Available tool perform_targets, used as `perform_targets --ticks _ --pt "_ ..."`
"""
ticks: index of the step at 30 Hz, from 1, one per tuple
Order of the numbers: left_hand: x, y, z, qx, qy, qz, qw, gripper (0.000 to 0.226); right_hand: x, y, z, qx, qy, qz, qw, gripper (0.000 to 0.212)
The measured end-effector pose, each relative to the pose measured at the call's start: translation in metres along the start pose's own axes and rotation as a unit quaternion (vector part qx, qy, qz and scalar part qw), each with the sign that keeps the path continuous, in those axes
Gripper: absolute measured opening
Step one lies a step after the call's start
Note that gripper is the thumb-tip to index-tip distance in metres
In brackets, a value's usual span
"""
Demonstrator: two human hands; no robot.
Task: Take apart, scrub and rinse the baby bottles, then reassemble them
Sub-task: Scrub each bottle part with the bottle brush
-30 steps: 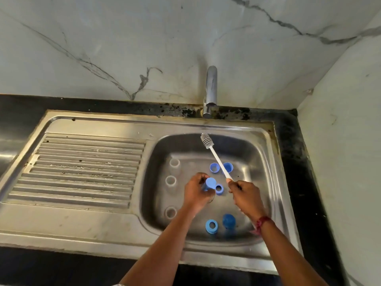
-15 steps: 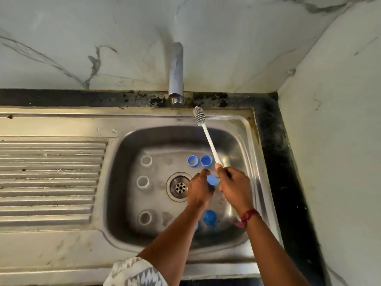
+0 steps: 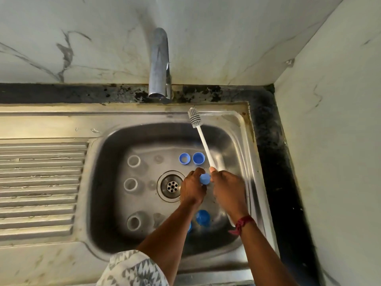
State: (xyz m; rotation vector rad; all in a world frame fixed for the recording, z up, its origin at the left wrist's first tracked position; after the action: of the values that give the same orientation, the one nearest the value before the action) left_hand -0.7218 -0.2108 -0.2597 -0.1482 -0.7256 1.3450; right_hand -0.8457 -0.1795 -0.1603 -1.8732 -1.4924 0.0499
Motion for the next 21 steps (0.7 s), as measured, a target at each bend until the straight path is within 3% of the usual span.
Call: perform_targets --ticks 9,15,21 --pt "0.02 -0.023 -0.006 0.014 -0.03 0.022 0.999 0.043 0.003 0.016 -0.007 0.028 -0.002 -0.015 0.999 0.046" --pt "0.058 -0.078 -0.018 0.054 -0.059 0.037 0.996 0.031 0.016 0.032 -0.007 0.0 -0.005 -0.026 1.0 0.048" --pt "0.097 -0.183 -0.045 -0.008 -0.086 0.152 0.985 0.014 0.033 0.048 0.008 0.055 0.003 -0.067 0.996 0.049"
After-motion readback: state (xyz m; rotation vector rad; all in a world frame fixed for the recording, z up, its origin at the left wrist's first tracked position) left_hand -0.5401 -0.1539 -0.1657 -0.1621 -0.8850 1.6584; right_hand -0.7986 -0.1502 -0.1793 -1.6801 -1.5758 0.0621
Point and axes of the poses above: each hand's wrist, its own x-axis away from the middle knuckle, its own y-axis out of the palm, z = x × y, the point moved 10 cm from there along -x, towards the middle knuckle, and after that the axes turned 9 degrees about x, right-handed, at the moved point
